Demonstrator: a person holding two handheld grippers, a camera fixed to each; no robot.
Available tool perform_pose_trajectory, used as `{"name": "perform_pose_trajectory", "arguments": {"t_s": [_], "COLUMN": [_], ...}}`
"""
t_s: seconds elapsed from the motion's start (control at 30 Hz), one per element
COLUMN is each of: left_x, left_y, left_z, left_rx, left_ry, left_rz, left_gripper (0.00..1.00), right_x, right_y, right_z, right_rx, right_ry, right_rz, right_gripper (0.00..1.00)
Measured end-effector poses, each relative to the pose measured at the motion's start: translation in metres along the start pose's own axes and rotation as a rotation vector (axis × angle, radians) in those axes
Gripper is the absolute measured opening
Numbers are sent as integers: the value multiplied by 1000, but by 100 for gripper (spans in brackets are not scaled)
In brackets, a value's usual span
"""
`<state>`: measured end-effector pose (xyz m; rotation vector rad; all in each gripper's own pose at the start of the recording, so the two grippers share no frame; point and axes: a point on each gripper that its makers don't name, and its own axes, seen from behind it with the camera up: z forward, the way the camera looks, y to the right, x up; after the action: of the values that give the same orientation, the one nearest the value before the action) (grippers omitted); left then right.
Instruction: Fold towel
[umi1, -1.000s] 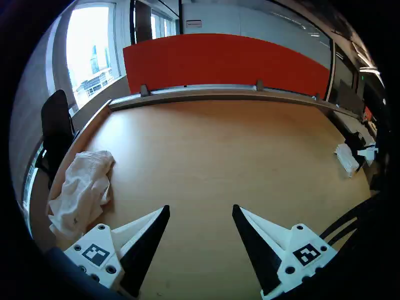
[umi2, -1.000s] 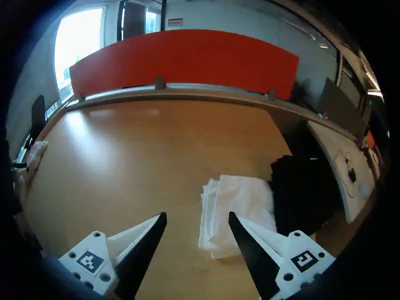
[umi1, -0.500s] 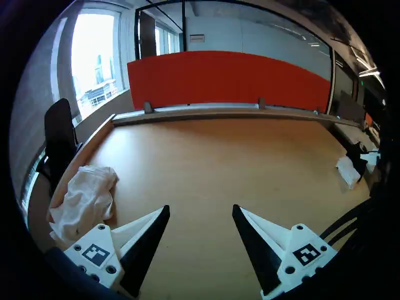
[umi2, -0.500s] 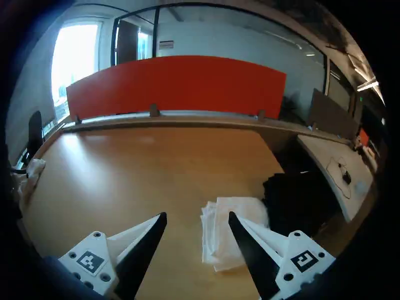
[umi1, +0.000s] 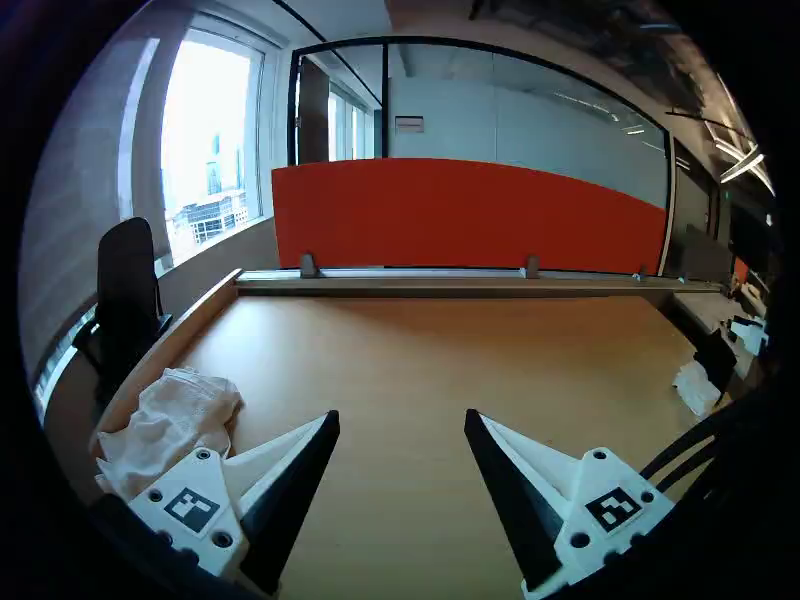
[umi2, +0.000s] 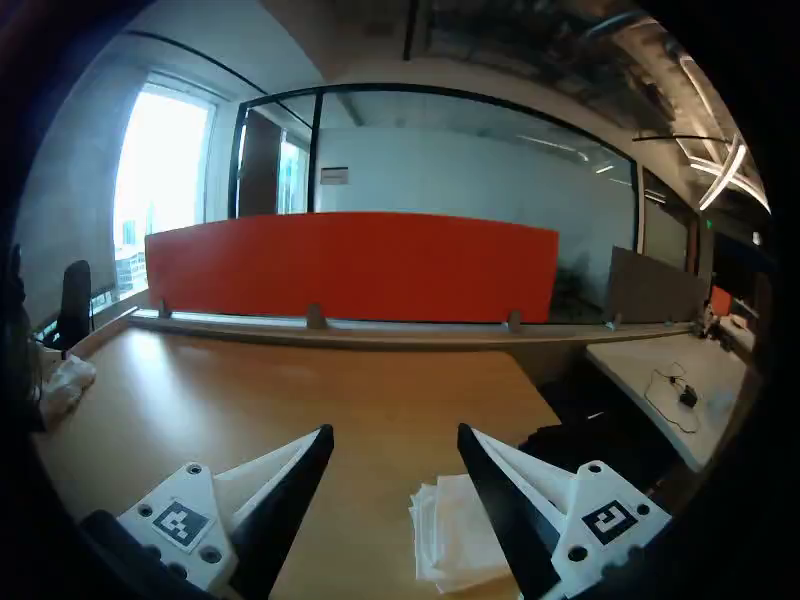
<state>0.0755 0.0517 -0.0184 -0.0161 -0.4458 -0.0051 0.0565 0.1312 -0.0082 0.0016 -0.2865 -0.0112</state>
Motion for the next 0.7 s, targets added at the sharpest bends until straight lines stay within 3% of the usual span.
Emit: {"name": "perform_pose_trajectory", "arguments": {"t_s": [0.37,0.7], "left_x": [18,41], "left_y": [2,-7], "left_z": [0,4], "left_rx": [-2,12], "left_ry": [71,135], "left_rz": [-2,-20], "left_gripper": [93,93], "right_x": [32,61], "right_y": [-10,-46], "right_z": [-2,-2], "right_rx": [13,41], "right_ry": [82,145], "right_rz": [30,5], "right_gripper": [100,99]}}
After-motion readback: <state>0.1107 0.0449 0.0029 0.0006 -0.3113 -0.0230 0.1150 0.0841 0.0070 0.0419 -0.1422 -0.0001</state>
